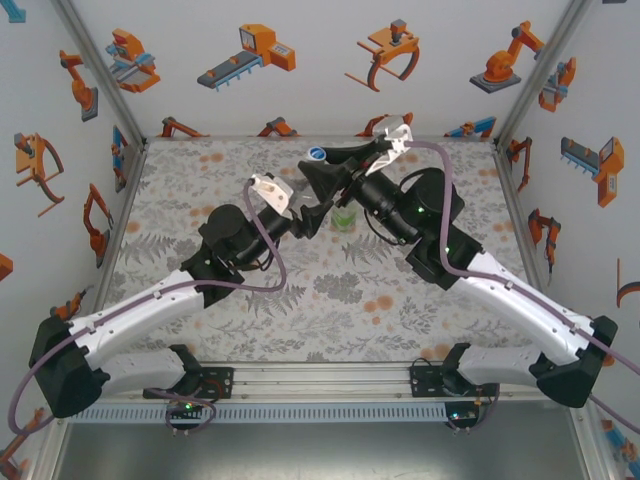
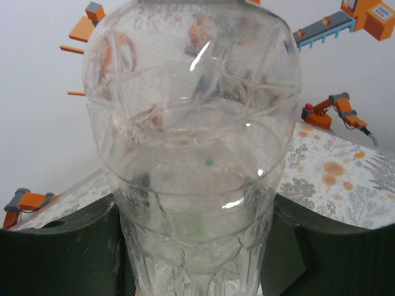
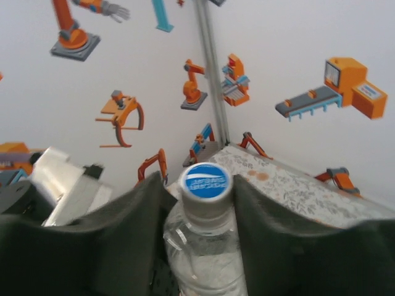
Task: Screw on the bottle caps
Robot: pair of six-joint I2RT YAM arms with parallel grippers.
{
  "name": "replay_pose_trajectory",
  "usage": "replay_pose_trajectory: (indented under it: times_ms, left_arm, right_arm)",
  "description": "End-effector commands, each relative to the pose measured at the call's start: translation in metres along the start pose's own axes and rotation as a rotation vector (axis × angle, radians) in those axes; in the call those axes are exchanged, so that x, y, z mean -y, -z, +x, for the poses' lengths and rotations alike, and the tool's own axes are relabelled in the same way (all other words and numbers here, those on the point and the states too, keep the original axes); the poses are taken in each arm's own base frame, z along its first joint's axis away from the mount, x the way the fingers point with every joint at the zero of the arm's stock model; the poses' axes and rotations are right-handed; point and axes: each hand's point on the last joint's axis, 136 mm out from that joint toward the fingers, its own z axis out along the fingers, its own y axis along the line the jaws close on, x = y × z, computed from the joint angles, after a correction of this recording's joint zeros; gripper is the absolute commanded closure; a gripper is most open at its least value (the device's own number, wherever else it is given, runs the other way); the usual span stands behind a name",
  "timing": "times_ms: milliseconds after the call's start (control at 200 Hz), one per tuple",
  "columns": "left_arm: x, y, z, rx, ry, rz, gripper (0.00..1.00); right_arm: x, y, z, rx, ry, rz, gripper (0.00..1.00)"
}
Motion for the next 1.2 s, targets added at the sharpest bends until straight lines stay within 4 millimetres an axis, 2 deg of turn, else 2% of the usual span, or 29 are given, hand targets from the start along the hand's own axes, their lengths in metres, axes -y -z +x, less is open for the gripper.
replay_pose_trajectory:
  times_ms: [0,135,310,416,511,606,736,841,1006,1192]
  left_arm:
    - [-0.014,0.01,-0.049,0.12,0.033,-0.052,1.0]
    - [0.001,0.015,-0.046,0.105,0.035,0.034,1.0]
    - [0.045,0.031,-0.044,0.078,0.003,0.298,1.0]
    - [0.078,0.055,-0.046,0.087,-0.03,0.516,1.0]
    - [0.11,0.085,-0.05,0.106,-0.059,0.746,1.0]
    - [0.129,0.109,-0.053,0.112,-0.071,0.92,1.0]
    - [0.137,0.119,-0.054,0.107,-0.077,1.007,1.0]
    - [0.142,0.125,-0.057,0.126,-0.078,1.063,1.0]
    - [0.146,0.125,-0.059,0.127,-0.055,1.106,1.0]
    - [0.146,0.124,-0.061,0.13,-0.049,1.108,1.0]
  right_arm:
    - [-0.031,0.017,0.012,-0.029,0.04,-0.161,0.37]
    - [-0.044,0.043,-0.005,0.031,0.125,-0.236,0.31]
    - [-0.069,0.078,-0.014,0.035,0.256,-0.38,0.29]
    - [-0.088,0.099,-0.014,0.027,0.314,-0.501,0.29]
    - [-0.105,0.114,-0.015,0.028,0.328,-0.617,0.29]
    - [-0.119,0.126,-0.016,0.036,0.323,-0.723,0.3]
    - [-0.138,0.14,-0.022,0.067,0.276,-0.872,0.31]
    - [-0.151,0.151,-0.029,0.103,0.227,-0.99,0.37]
    - [-0.157,0.149,-0.037,0.14,0.161,-1.042,0.42]
    - [-0.16,0.143,-0.034,0.121,0.115,-1.085,0.53]
